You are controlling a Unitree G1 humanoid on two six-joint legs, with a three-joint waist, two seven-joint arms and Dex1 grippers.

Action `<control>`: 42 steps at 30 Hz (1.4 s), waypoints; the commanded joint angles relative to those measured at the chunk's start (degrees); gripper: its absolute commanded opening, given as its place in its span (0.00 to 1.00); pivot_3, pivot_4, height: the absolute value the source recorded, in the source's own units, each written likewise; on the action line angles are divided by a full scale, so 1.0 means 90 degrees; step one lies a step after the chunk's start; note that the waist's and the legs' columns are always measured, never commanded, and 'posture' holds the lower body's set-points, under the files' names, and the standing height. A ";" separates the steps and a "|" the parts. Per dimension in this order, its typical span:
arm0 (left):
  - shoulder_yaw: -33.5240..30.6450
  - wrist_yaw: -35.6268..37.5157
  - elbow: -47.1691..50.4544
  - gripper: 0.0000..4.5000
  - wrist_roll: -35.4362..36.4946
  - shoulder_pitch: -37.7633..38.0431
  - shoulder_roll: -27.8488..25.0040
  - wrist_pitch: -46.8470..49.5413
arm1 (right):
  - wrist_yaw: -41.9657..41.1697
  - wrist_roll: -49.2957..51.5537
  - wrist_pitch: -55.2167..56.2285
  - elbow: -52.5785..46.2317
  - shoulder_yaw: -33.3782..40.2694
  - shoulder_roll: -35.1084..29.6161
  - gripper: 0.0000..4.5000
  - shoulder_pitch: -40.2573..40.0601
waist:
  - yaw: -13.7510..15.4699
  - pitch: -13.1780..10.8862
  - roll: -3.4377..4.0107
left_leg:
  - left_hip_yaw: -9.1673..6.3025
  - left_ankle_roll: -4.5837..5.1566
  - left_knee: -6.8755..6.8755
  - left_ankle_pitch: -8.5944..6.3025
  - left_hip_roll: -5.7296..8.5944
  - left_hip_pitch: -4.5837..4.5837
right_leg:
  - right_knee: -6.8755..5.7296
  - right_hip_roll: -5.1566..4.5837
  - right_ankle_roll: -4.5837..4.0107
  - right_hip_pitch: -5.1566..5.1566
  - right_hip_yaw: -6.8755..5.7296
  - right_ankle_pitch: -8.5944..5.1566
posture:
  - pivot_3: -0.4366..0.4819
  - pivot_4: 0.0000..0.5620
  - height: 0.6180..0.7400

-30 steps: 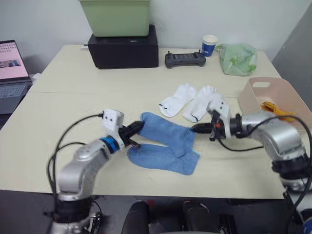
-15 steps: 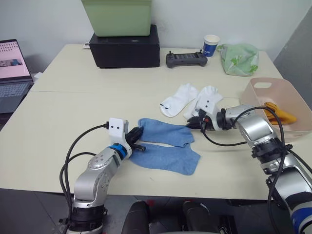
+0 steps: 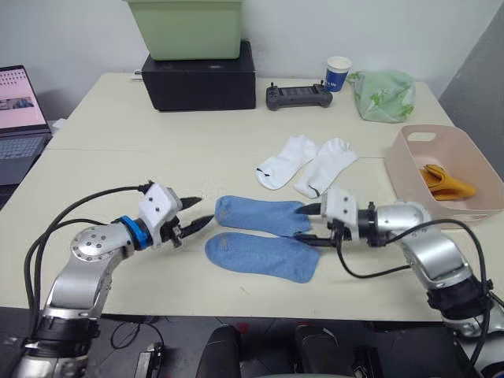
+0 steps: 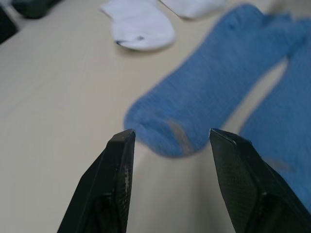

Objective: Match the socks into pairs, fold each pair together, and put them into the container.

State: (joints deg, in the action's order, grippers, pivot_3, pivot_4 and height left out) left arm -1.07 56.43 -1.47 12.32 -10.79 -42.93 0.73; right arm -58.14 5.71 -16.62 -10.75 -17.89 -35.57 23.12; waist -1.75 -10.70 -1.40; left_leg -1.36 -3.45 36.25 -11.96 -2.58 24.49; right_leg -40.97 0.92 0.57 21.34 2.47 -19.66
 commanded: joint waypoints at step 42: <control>0.0523 0.0725 -0.1523 0.00 -0.0164 -0.2085 0.0480 -0.1562 | 0.0145 0.0935 -0.0354 0.0365 0.1004 0.0721 0.00 0.1023 | -0.0025 0.0002 0.0003 | -0.0005 0.0001 0.0005 0.0000 -0.0006 0.0002 | -0.0015 0.0003 0.0000 0.0002 -0.0009 0.0001 | 0.48 0.27 1.00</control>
State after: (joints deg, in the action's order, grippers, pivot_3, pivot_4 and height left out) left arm 5.69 61.74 -19.47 8.22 -30.38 -36.95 -15.69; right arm -55.95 11.15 -17.97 -3.25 -11.44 -28.20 30.61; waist -1.97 -10.69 -1.37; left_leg -1.40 -3.44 36.29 -11.96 -2.64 24.51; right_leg -41.11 0.95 0.57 21.36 2.41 -19.65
